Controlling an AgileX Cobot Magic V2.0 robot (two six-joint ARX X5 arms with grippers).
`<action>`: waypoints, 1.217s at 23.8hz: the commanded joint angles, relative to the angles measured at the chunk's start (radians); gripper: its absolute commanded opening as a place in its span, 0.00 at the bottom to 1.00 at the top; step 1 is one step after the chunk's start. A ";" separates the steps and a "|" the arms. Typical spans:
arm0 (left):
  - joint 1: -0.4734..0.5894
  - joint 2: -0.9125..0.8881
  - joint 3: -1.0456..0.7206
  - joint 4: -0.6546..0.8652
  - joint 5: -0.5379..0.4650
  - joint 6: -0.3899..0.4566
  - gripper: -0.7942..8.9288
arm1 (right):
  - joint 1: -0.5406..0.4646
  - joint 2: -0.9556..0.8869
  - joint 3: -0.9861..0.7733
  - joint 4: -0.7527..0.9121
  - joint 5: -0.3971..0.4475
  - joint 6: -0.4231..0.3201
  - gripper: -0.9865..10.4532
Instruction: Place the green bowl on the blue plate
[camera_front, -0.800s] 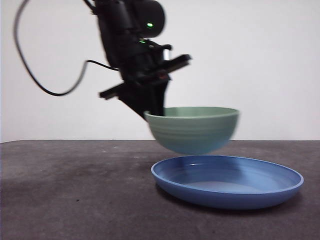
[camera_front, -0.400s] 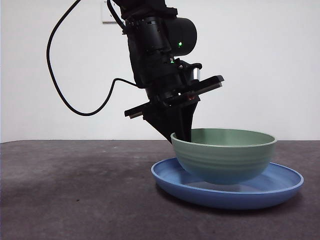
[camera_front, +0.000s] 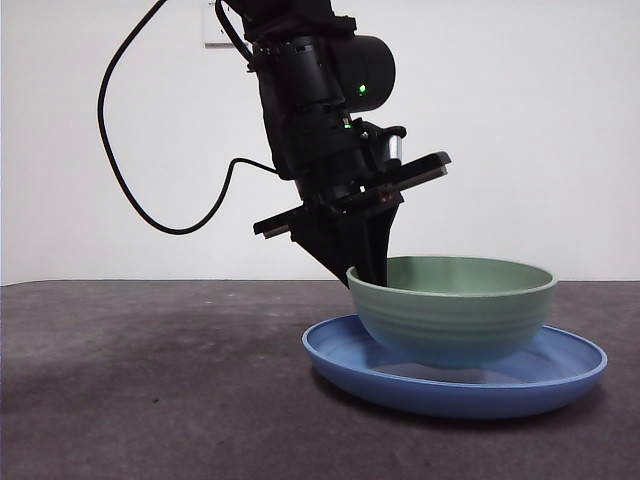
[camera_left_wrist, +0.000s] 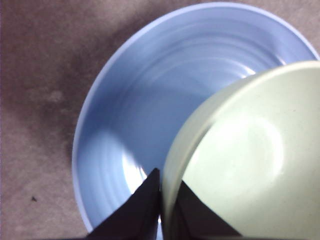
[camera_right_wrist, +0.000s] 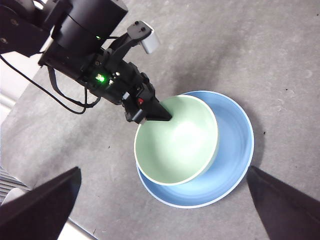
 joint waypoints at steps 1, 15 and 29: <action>-0.010 0.040 0.031 0.002 0.000 0.011 0.10 | 0.000 0.004 0.017 0.009 -0.001 -0.008 0.67; 0.000 0.070 0.041 0.016 0.000 -0.008 0.48 | 0.000 0.004 0.017 0.010 -0.001 -0.008 0.67; 0.011 -0.403 0.047 -0.237 0.000 0.081 0.73 | 0.000 0.004 0.017 0.005 -0.001 -0.008 0.67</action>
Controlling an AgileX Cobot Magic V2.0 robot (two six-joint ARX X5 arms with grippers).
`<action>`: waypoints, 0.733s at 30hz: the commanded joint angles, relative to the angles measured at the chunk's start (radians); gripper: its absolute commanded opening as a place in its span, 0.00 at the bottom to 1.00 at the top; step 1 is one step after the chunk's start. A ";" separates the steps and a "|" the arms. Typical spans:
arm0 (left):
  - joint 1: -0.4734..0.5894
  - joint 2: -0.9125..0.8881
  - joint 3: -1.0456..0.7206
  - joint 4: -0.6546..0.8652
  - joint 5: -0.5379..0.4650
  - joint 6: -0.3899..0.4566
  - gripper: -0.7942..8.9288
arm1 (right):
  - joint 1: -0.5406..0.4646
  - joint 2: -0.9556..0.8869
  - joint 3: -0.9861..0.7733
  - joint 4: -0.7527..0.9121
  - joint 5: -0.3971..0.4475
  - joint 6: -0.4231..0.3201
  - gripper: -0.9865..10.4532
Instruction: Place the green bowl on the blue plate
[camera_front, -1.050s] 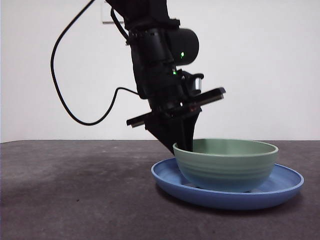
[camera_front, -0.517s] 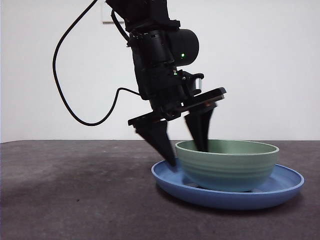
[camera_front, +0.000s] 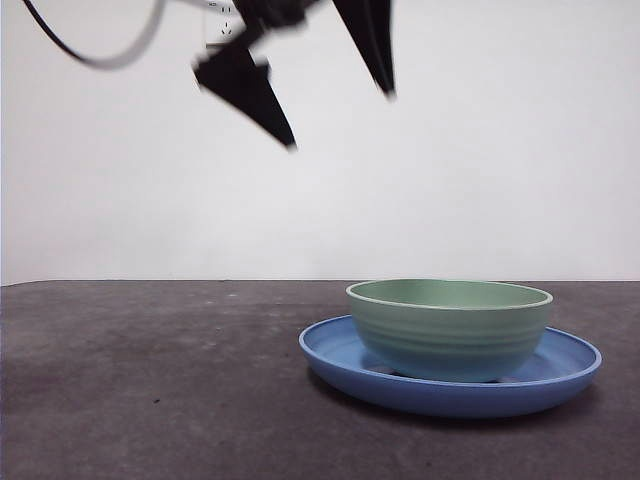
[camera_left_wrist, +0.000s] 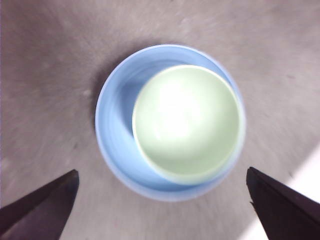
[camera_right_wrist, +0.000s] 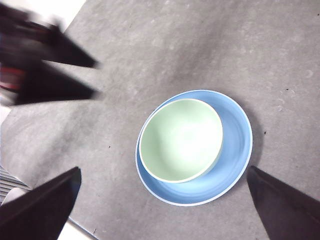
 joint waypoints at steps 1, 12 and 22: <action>-0.009 -0.083 0.024 -0.070 -0.002 0.053 0.73 | 0.000 0.004 0.018 0.005 -0.001 -0.008 0.67; 0.071 -0.634 -0.232 -0.089 -0.002 0.152 0.73 | 0.000 0.004 0.018 0.011 -0.001 -0.010 0.67; 0.145 -1.059 -0.563 -0.043 -0.002 0.129 0.73 | 0.000 0.004 0.018 0.003 -0.001 -0.009 0.67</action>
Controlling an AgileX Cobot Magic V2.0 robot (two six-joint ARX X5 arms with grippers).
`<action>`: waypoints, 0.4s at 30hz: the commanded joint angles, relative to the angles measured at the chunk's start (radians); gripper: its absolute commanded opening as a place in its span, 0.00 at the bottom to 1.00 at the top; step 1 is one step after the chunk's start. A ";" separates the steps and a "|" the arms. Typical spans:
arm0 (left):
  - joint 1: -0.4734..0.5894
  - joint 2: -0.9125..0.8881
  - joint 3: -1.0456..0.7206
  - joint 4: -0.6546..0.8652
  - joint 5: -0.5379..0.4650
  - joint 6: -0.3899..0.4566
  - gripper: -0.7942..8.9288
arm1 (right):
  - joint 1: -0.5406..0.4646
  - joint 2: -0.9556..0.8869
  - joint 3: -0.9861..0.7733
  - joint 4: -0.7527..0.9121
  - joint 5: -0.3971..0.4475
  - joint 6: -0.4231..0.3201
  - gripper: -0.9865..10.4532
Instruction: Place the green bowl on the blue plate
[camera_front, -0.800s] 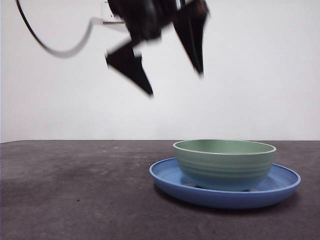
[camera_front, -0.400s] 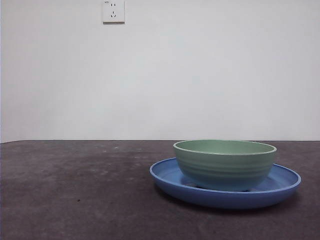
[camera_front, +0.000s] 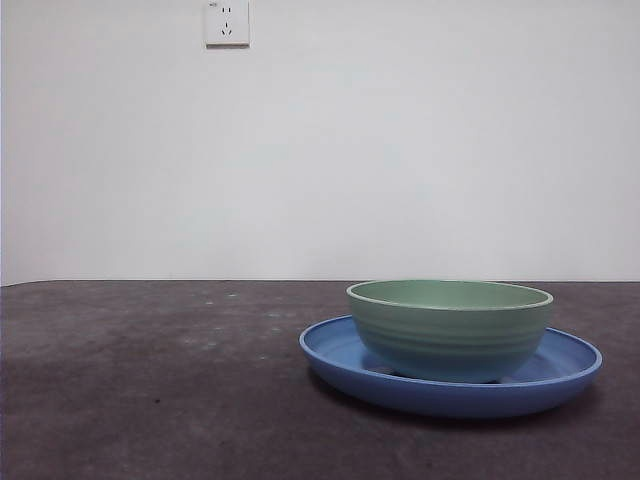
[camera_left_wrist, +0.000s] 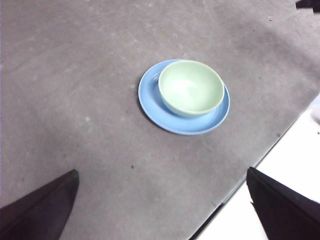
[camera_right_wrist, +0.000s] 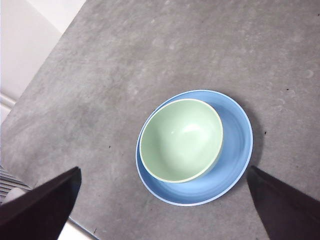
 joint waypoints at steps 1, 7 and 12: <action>-0.003 -0.093 -0.056 0.014 -0.002 -0.018 0.73 | 0.000 0.004 0.018 0.005 -0.001 -0.009 0.67; -0.003 -0.287 -0.178 0.023 -0.002 -0.068 0.73 | 0.000 0.005 0.018 0.003 -0.001 -0.006 0.67; -0.003 -0.353 -0.206 0.023 -0.002 -0.074 0.73 | 0.000 0.006 0.018 -0.017 0.000 0.012 0.67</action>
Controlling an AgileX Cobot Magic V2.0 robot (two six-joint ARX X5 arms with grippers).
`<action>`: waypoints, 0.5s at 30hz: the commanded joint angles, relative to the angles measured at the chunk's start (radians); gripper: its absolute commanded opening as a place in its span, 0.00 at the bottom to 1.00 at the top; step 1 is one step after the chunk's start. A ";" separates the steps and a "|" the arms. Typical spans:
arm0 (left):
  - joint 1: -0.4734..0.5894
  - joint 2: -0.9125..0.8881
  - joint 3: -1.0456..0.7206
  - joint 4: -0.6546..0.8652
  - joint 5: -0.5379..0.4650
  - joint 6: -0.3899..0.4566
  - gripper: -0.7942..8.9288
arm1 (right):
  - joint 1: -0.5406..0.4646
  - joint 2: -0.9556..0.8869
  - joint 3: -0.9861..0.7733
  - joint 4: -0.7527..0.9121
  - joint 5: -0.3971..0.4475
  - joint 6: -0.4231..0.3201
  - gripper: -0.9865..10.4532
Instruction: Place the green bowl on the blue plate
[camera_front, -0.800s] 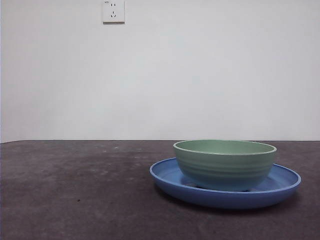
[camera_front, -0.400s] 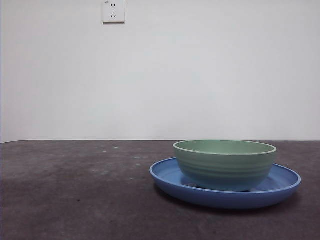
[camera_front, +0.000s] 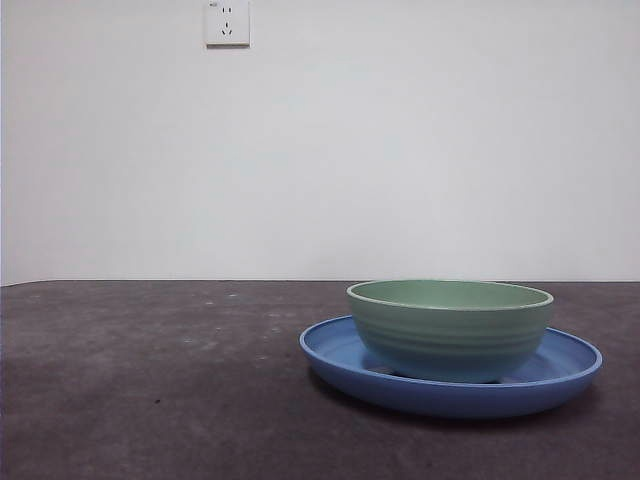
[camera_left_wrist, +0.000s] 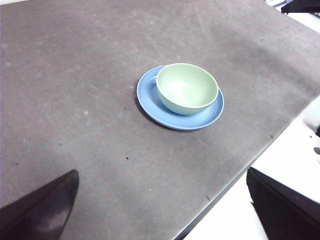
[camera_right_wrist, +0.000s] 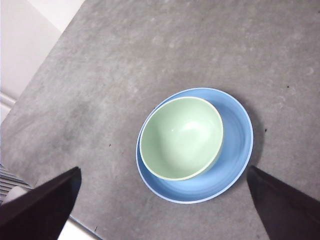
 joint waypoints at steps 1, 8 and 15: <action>-0.004 -0.008 0.007 0.016 -0.002 -0.013 0.73 | 0.000 0.006 0.018 -0.012 0.000 0.017 0.67; -0.004 -0.009 0.007 0.021 -0.002 -0.013 0.73 | 0.000 0.040 0.018 -0.083 0.051 0.063 0.64; -0.004 -0.009 0.007 0.019 -0.002 -0.013 0.73 | 0.000 0.182 0.018 -0.080 0.072 0.067 0.64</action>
